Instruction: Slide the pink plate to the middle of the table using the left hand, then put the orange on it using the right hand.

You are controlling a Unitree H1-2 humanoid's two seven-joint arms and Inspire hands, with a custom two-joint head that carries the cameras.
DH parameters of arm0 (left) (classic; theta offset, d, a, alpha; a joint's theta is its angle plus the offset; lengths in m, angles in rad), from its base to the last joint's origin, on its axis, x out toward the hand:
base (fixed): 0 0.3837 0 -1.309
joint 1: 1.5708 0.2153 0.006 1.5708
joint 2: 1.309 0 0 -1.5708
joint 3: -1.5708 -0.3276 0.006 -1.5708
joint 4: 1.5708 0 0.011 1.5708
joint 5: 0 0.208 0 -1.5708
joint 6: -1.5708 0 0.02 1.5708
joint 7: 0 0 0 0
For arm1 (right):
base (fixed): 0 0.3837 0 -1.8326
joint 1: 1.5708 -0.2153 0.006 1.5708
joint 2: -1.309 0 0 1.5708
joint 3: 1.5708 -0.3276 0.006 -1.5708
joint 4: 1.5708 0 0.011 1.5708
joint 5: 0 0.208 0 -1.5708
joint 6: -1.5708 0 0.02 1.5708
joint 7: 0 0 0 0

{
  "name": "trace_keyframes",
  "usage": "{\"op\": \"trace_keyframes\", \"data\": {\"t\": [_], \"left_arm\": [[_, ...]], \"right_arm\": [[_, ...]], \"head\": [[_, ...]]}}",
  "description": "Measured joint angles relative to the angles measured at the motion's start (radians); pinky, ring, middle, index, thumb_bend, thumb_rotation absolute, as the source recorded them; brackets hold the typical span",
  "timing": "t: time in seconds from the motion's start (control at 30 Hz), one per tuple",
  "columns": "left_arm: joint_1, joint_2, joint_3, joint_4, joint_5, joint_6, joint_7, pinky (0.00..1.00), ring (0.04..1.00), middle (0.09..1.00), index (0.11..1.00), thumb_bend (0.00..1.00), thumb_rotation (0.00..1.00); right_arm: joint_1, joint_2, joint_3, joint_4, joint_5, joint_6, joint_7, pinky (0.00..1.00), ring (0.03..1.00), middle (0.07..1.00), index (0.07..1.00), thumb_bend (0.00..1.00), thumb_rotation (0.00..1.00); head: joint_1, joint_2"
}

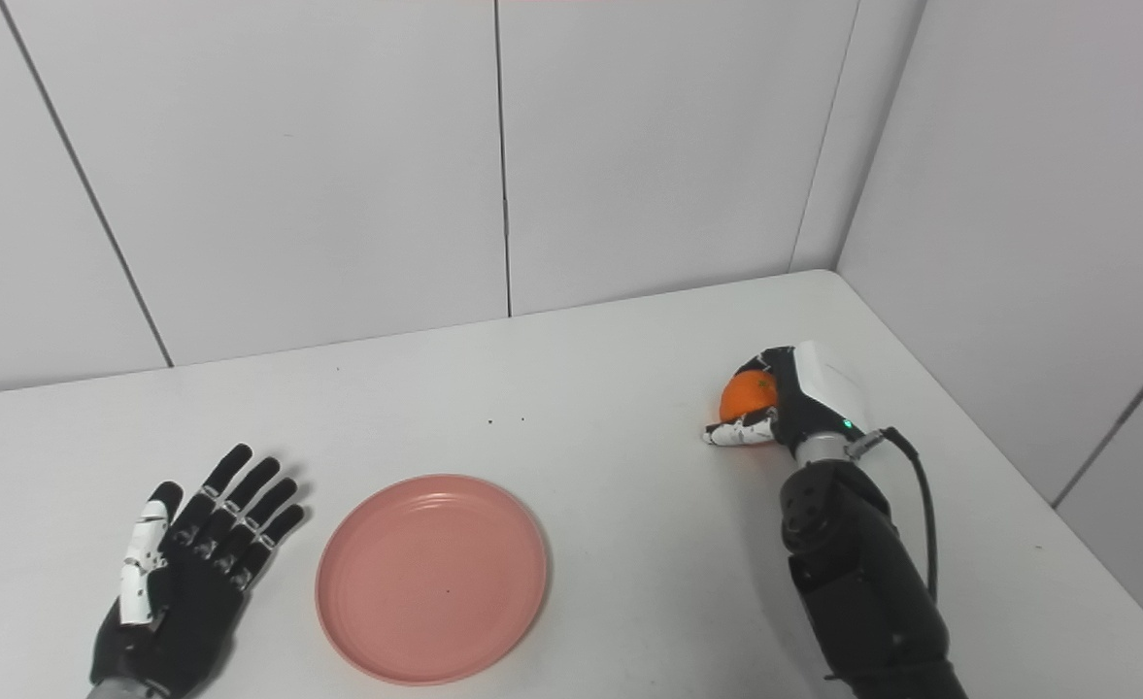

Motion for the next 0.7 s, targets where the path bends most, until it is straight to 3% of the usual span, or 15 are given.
{"op": "trace_keyframes", "data": {"t": [0.03, 0.13, 0.3, 0.7], "left_arm": [[0.000, 0.000, 0.000, 0.000, 0.000, 0.000, 0.000, 0.88, 0.879, 0.888, 0.887, 0.32, 1.00], [0.000, 0.000, 0.000, -0.001, 0.000, 0.000, 0.000, 0.88, 0.878, 0.885, 0.884, 0.32, 1.00], [0.001, 0.000, -0.001, -0.002, 0.000, 0.000, 0.000, 0.88, 0.879, 0.887, 0.887, 0.32, 1.00], [0.002, -0.006, -0.004, -0.006, 0.004, 0.000, 0.012, 0.88, 0.876, 0.882, 0.879, 0.33, 1.00]], "right_arm": [[0.000, 0.002, -0.005, -0.003, -0.004, 0.000, 0.005, 0.45, 0.508, 0.538, 0.481, 0.53, 0.05], [0.002, 0.010, -0.018, -0.012, -0.018, 0.001, 0.019, 0.40, 0.466, 0.506, 0.479, 0.53, 0.00], [0.024, 0.028, -0.026, -0.080, -0.023, 0.012, 0.023, 0.37, 0.446, 0.486, 0.485, 0.53, 0.00], [0.024, 0.059, -0.040, -0.320, -0.069, 0.014, 0.048, 0.43, 0.485, 0.498, 0.477, 0.53, 0.00]], "head": [[0.000, 0.000], [0.005, 0.002], [0.009, 0.002], [0.031, 0.006]]}}
